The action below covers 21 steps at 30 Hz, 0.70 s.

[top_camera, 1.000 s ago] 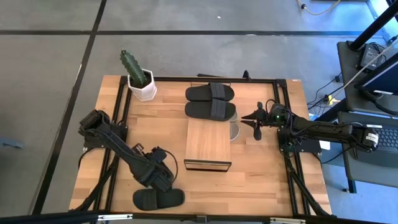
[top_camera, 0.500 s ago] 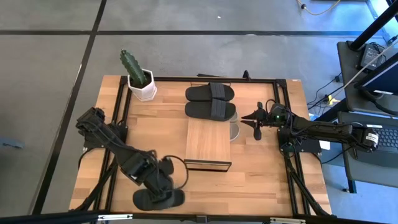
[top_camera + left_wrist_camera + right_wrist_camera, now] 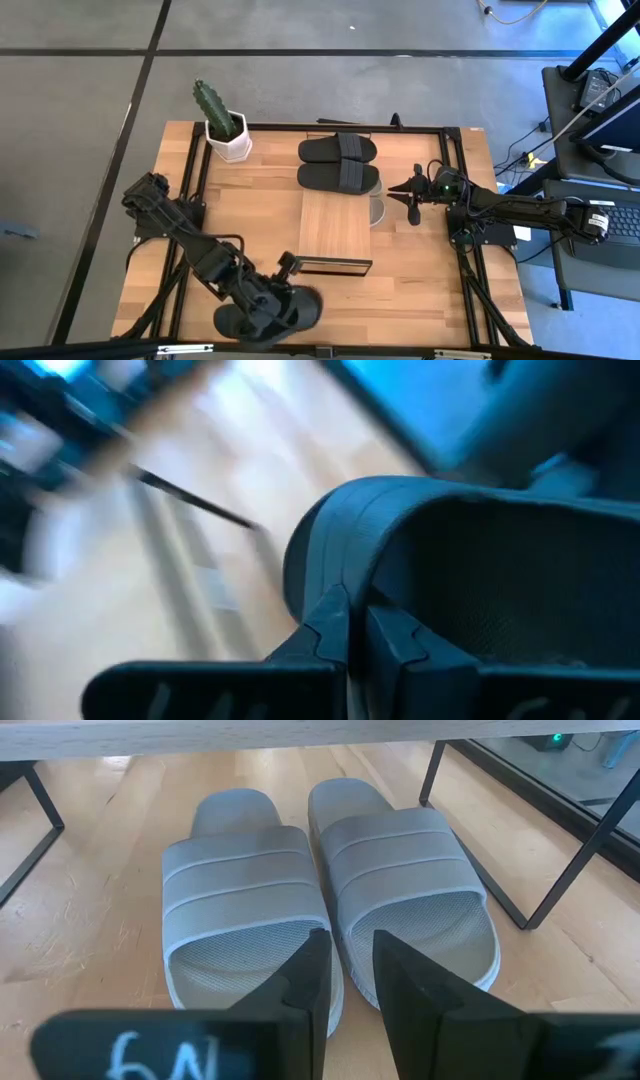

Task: Pick and place slides into the shelf
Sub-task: Put the black slipper on the shelf

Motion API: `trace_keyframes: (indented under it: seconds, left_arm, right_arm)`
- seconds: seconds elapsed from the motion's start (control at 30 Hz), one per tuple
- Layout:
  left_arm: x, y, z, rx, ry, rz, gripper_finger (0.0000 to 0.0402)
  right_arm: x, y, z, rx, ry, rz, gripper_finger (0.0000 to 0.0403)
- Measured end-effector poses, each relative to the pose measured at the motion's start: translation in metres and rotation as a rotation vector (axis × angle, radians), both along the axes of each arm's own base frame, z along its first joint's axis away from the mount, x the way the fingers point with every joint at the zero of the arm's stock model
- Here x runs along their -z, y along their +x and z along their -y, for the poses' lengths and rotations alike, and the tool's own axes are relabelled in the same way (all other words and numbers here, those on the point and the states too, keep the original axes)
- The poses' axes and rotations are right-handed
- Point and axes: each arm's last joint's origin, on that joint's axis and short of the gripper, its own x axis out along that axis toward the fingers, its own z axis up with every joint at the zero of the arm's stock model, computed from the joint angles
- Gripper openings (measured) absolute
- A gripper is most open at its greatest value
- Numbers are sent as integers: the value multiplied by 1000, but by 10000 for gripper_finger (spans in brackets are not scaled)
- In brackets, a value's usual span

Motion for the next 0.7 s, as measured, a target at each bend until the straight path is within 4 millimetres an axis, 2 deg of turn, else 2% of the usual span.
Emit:
trace_keyframes:
  seconds: [0.17,0.43,0.53,0.7]
  left_arm:
    - [-5,4,-8,172,278,94,2]
    - [-46,-10,-30,341,319,251,2]
    - [-57,-13,-45,368,373,285,2]
    - [-58,1,-78,392,508,262,2]
  right_arm:
    - [0,0,0,1,4,1,80]
    - [0,0,0,6,17,3,80]
    - [0,0,0,3,9,2,80]
    - [0,0,0,-1,-2,-1,80]
